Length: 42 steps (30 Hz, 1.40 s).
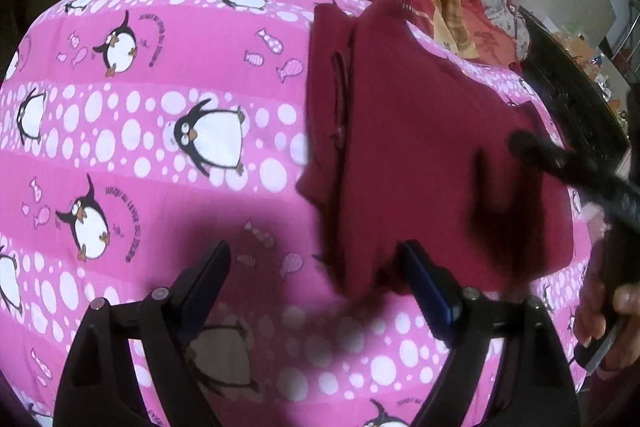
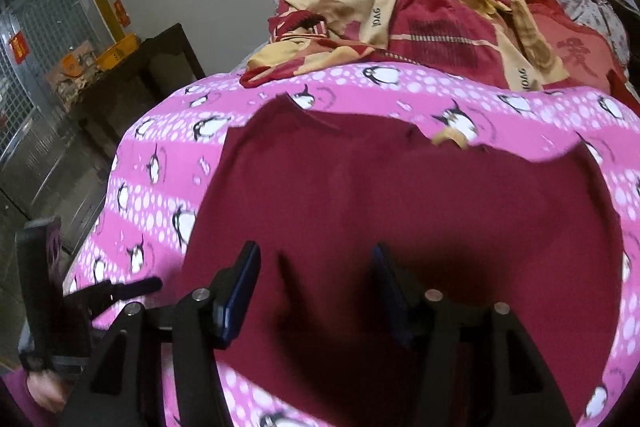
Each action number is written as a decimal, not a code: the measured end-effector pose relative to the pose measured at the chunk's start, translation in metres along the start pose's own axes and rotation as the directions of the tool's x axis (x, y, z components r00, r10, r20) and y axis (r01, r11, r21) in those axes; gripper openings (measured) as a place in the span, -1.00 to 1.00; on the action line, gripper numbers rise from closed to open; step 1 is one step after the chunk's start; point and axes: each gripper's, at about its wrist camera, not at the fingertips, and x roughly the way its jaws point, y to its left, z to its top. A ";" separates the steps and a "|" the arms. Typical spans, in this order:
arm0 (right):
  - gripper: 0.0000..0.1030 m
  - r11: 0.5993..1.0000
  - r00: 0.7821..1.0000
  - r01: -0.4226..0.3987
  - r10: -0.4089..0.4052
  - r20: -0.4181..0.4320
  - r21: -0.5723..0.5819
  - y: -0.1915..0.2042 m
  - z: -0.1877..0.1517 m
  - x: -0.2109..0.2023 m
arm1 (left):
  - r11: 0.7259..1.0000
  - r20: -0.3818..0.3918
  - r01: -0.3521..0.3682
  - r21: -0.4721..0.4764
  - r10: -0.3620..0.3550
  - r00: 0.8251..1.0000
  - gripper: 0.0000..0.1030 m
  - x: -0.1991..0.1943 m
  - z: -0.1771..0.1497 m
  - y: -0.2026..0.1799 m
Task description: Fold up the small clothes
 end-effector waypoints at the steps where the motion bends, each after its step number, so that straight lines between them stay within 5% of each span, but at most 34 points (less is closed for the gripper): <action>1: 0.23 1.000 1.000 0.006 -0.006 -0.004 -0.005 0.001 -0.005 -0.002 | 1.000 -0.004 -0.005 -0.002 0.005 1.000 0.66 0.001 -0.002 0.001; 9: 0.23 0.995 0.992 0.098 -0.099 -0.072 -0.021 0.005 -0.026 0.010 | 1.000 -0.033 -0.017 -0.021 0.016 0.999 0.66 0.002 -0.012 0.006; 22: 0.25 0.994 0.990 0.103 -0.106 -0.093 -0.029 0.010 -0.022 0.012 | 0.997 -0.014 0.020 -0.074 -0.021 1.000 0.66 -0.004 -0.012 0.019; 35: 0.35 0.998 0.996 0.057 -0.054 -0.068 0.037 0.005 -0.017 0.002 | 0.997 -0.010 0.009 -0.074 -0.010 1.000 0.69 -0.007 -0.013 0.021; 42: 0.53 0.996 0.999 -0.030 0.033 -0.034 0.080 0.020 0.023 0.000 | 0.996 -0.005 0.025 -0.090 -0.025 1.000 0.72 -0.001 -0.007 0.020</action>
